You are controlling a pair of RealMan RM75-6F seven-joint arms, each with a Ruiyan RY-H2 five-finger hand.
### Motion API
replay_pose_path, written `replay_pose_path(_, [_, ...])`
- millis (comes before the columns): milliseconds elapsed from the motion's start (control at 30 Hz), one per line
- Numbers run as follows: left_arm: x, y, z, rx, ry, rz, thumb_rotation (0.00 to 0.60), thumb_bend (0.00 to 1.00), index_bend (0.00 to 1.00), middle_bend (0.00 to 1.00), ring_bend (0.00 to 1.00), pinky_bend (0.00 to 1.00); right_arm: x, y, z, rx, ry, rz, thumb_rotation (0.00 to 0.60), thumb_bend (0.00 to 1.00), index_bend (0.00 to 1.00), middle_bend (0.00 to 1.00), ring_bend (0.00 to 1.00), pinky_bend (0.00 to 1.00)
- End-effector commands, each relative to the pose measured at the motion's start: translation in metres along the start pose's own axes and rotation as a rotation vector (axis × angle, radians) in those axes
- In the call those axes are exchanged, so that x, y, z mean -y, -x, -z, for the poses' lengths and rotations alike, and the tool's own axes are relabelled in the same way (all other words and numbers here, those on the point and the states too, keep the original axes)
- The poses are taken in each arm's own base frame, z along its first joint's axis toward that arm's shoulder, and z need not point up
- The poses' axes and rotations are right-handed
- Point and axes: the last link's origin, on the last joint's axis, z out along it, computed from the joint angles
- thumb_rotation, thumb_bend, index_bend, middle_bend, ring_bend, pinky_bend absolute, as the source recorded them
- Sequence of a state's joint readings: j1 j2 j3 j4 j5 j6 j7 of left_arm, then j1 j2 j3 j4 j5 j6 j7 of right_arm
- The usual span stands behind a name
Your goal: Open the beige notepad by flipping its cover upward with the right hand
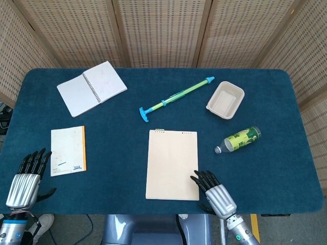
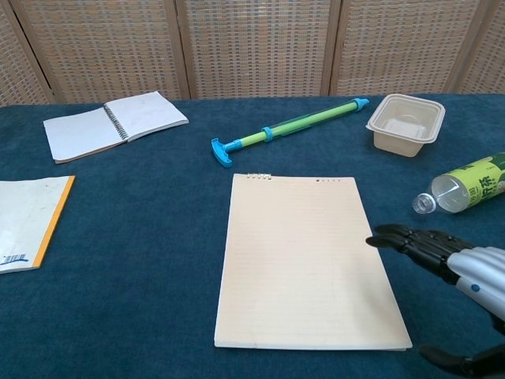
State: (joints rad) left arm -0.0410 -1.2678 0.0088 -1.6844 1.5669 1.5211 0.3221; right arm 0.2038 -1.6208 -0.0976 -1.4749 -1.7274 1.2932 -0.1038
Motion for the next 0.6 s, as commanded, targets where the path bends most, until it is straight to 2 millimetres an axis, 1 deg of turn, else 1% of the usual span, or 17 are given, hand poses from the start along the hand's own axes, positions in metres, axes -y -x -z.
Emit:
replay_pose_path(33, [0.0,0.0,0.0,0.0,0.0,0.001,0.6,0.02,0.0,0.0,0.0,0.05,0.001,0.006,-0.007,0.002,0.011,-0.022,0.6,0.42,0.0,0.0,0.0,0.0])
replay_pose_path(200, [0.001,-0.002,0.001,-0.004,-0.003,0.004,0.6,0.02,0.0,0.0,0.0,0.05,0.003,0.014,-0.01,0.01,0.02,-0.039,0.6,0.42,0.0,0.0,0.0,0.0])
replay_pose_path(400, [0.001,-0.003,0.001,-0.009,-0.004,0.008,0.6,0.02,0.0,0.0,0.0,0.05,0.004,0.018,-0.011,0.009,0.026,-0.064,0.6,0.42,0.0,0.0,0.0,0.0])
replay_pose_path(600, [0.002,-0.003,0.001,-0.006,-0.005,0.007,0.6,0.02,0.0,0.0,0.0,0.05,0.011,0.022,-0.013,0.005,0.014,-0.088,0.6,0.42,0.0,0.0,0.0,0.0])
